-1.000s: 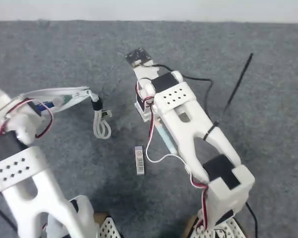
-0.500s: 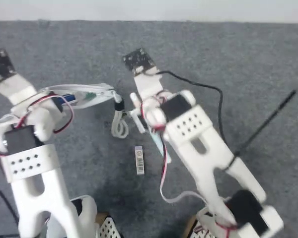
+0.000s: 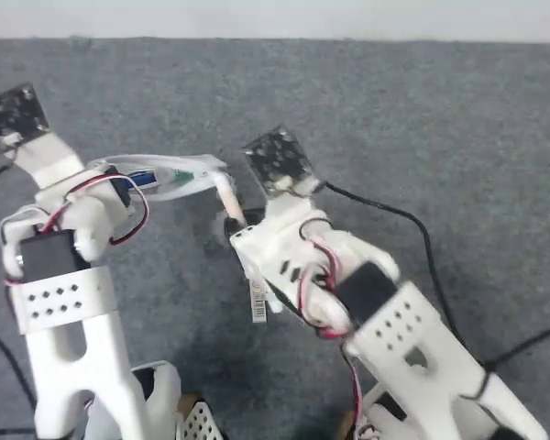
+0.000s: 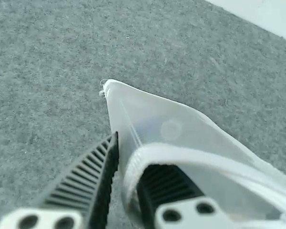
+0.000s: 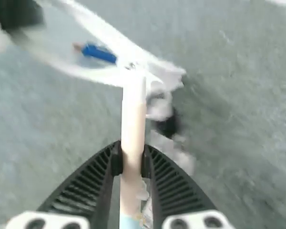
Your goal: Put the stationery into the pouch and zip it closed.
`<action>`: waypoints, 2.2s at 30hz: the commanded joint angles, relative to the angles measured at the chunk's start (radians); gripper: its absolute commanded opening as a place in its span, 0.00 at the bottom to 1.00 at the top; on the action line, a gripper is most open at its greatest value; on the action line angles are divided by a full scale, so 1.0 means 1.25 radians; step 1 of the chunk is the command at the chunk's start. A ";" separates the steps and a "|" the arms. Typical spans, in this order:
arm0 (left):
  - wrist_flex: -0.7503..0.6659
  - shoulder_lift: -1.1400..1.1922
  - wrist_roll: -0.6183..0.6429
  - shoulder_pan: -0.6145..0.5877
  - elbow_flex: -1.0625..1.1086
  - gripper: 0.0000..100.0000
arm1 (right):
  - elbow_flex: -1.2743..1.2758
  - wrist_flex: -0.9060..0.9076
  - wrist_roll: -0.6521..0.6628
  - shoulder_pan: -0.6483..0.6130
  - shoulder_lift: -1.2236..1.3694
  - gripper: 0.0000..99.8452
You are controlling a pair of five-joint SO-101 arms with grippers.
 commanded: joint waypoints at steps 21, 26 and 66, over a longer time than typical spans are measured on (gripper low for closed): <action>-0.027 -0.012 0.002 0.002 -0.025 0.01 | 0.301 -0.416 -0.029 -0.007 -0.354 0.01; -0.026 -0.015 0.002 0.002 -0.025 0.01 | 0.361 -0.490 -0.029 -0.007 -0.433 0.01; 0.032 -0.016 -0.091 0.160 -0.031 0.01 | 0.507 -0.898 -0.022 -0.046 -0.606 0.01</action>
